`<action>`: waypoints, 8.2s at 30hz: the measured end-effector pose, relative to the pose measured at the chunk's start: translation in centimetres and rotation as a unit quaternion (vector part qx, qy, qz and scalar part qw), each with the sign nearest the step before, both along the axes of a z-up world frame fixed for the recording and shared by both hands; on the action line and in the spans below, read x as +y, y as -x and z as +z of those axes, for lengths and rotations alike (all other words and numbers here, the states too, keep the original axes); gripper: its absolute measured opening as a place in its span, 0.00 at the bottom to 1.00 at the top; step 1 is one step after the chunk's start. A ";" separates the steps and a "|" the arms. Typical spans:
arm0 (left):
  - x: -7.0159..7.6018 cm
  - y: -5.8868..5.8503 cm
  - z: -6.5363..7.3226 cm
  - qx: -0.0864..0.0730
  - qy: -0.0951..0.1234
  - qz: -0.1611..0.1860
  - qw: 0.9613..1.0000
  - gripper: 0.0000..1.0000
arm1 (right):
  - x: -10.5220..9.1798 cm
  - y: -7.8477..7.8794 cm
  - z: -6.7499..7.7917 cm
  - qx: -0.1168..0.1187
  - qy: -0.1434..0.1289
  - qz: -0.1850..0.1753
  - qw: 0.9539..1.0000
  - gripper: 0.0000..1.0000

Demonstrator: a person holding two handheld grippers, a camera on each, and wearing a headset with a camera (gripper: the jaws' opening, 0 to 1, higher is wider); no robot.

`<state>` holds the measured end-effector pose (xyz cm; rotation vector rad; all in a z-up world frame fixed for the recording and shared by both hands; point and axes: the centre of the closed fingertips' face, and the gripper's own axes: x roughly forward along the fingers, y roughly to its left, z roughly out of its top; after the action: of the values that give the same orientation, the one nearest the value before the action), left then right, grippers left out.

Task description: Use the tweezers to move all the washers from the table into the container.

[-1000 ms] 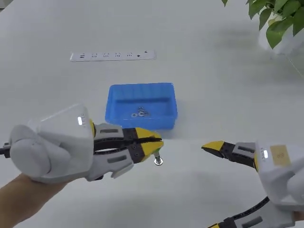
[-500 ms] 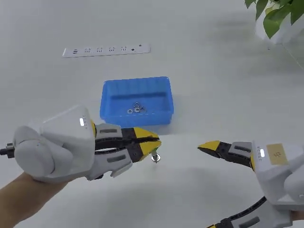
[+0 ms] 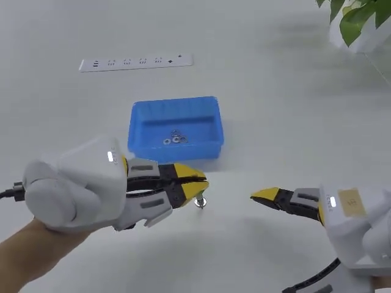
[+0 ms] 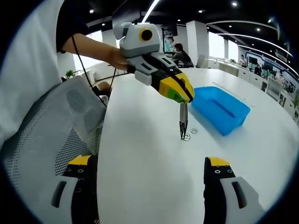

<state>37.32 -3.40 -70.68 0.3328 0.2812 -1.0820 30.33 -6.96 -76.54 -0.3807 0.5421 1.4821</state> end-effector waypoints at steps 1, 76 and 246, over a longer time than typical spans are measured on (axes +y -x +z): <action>-0.1 0.0 0.1 0.003 -0.002 -0.001 1.000 0.06 | 0.2 -0.2 0.1 -0.001 -0.002 0.002 1.000 0.98; 2.2 2.2 1.4 0.060 0.000 0.045 0.997 0.39 | 8.0 -5.9 1.9 -0.058 -0.024 0.106 0.992 0.10; 4.1 -10.0 6.0 -0.049 -0.032 -0.013 0.998 0.05 | 11.3 -17.1 5.9 -0.127 -0.044 0.024 0.991 0.20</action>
<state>47.30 0.65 -64.71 0.4478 0.2247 -1.0804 47.40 4.32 -70.66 -0.5077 0.2660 1.4726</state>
